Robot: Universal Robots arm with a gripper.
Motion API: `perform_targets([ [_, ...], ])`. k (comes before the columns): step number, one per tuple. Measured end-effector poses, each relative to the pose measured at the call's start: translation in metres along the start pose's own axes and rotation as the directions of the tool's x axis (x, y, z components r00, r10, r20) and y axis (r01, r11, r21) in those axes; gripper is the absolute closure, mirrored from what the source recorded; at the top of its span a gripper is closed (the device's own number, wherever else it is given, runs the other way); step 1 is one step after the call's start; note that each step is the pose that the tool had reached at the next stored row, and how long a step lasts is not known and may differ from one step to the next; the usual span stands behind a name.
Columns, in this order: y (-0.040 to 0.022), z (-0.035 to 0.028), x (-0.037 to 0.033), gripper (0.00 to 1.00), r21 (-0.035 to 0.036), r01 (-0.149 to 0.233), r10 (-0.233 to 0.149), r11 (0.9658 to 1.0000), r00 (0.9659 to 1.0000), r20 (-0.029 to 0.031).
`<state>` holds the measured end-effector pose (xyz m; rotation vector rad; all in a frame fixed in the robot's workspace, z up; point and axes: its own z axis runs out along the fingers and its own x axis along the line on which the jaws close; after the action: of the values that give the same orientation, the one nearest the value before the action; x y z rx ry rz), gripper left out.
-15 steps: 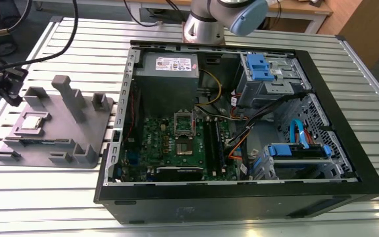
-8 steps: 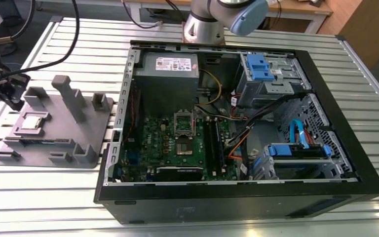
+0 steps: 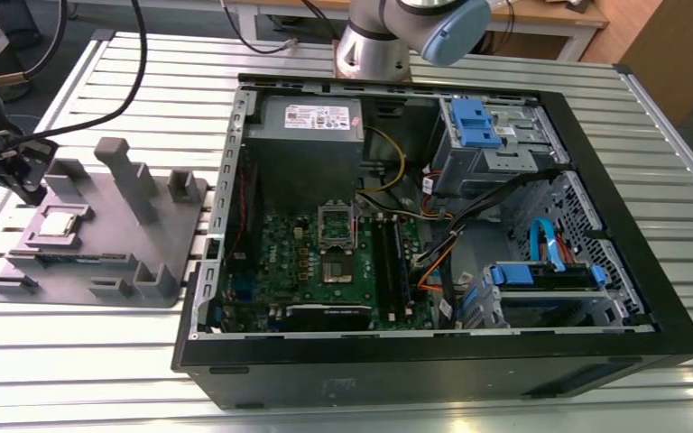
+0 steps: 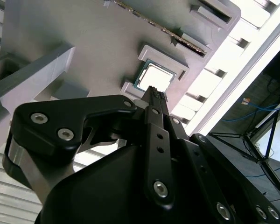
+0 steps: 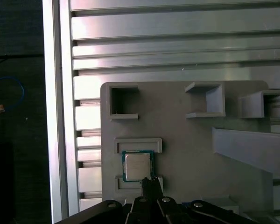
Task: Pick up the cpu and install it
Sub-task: 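Pick up the cpu and move it towards the insertion slot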
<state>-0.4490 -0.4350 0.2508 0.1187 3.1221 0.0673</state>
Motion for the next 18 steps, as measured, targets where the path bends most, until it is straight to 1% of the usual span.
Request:
perform_targets([
  [7,-0.0001,0.0003,0.0007,0.89,-0.0002,0.000,0.000,1.0000,1.0000,0.0004],
  [13,-0.0006,0.0013,0.0077,0.89,0.0000,0.000,0.000,1.0000,1.0000,0.0010],
  [15,-0.0009,0.0027,0.0096,0.89,0.0002,0.000,0.000,1.0000,1.0000,0.0010],
  [18,-0.0014,0.0073,0.0105,0.89,0.0001,0.000,0.000,1.0000,1.0000,0.0010],
])
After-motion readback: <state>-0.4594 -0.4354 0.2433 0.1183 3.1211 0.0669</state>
